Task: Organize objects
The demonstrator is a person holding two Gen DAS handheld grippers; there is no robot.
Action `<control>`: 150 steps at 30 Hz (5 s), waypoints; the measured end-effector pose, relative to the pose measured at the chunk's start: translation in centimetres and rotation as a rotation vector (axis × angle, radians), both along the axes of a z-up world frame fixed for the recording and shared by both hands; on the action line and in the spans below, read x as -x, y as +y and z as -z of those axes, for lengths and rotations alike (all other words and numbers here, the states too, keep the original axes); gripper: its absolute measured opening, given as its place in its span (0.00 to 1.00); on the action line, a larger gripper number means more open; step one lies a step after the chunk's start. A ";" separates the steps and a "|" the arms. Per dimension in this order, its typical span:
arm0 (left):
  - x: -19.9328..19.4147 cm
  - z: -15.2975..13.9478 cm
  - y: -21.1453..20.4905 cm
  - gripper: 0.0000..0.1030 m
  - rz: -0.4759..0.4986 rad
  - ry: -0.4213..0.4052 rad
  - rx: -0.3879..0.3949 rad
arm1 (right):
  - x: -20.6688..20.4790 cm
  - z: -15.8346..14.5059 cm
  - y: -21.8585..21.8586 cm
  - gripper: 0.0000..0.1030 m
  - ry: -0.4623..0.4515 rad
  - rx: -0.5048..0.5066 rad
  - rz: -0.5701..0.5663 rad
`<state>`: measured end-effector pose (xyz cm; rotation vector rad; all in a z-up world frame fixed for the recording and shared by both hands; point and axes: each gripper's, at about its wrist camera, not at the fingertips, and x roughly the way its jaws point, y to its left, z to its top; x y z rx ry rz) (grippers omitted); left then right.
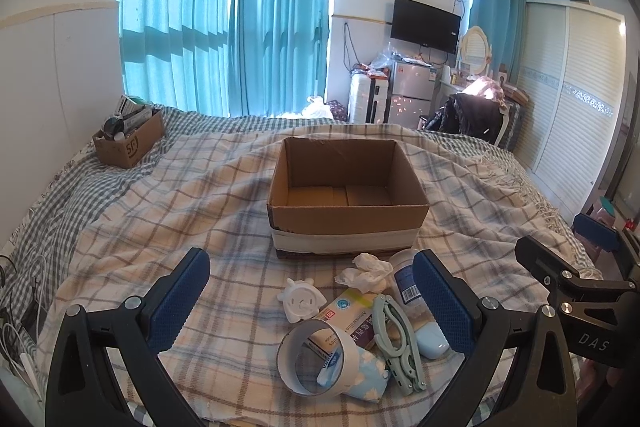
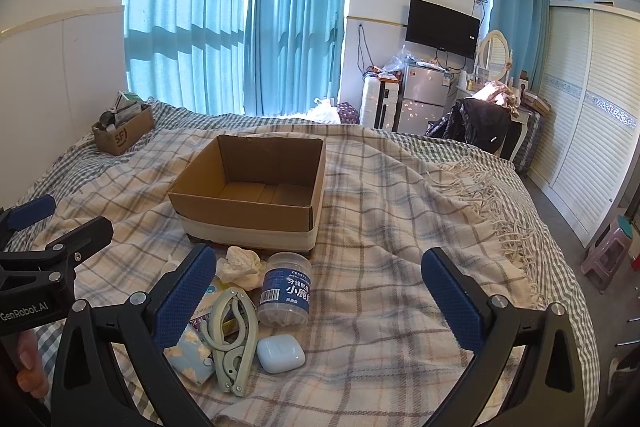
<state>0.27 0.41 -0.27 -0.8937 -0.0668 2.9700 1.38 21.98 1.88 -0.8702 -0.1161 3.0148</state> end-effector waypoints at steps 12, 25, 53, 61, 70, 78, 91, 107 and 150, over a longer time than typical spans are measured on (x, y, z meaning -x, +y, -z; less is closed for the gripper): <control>-0.7 -0.3 0.0 1.00 0.009 0.020 -0.001 | -0.4 -0.4 -0.5 1.00 0.013 -0.008 -0.009; -1.7 0.1 -0.9 1.00 0.032 0.018 -0.017 | -1.2 -0.4 -0.5 1.00 -0.005 -0.034 -0.018; 3.3 14.4 0.1 0.82 0.137 -0.466 -0.139 | 3.4 10.6 0.2 1.00 -0.365 -0.082 -0.065; 3.0 10.6 -1.8 0.82 0.055 -0.354 -0.078 | 4.6 12.2 -0.8 1.00 -0.436 -0.138 -0.069; 3.5 11.6 -2.8 0.82 0.022 -0.387 -0.065 | 6.4 15.4 -2.9 0.89 -0.540 -0.222 -0.099; 3.1 12.2 -2.1 0.82 0.036 -0.401 -0.050 | 6.4 16.6 -4.0 0.50 -0.593 -0.179 -0.191; 2.5 10.1 -1.1 0.82 0.026 -0.410 -0.012 | 3.8 10.2 -4.0 0.49 -0.422 -0.100 -0.248; 14.7 -1.7 -0.1 0.82 0.081 -0.175 0.064 | 13.3 -5.8 -2.8 0.49 -0.114 0.010 -0.327; 10.7 1.2 0.3 1.00 0.088 -0.194 0.072 | 10.3 -5.7 3.2 0.81 -0.112 0.016 -0.107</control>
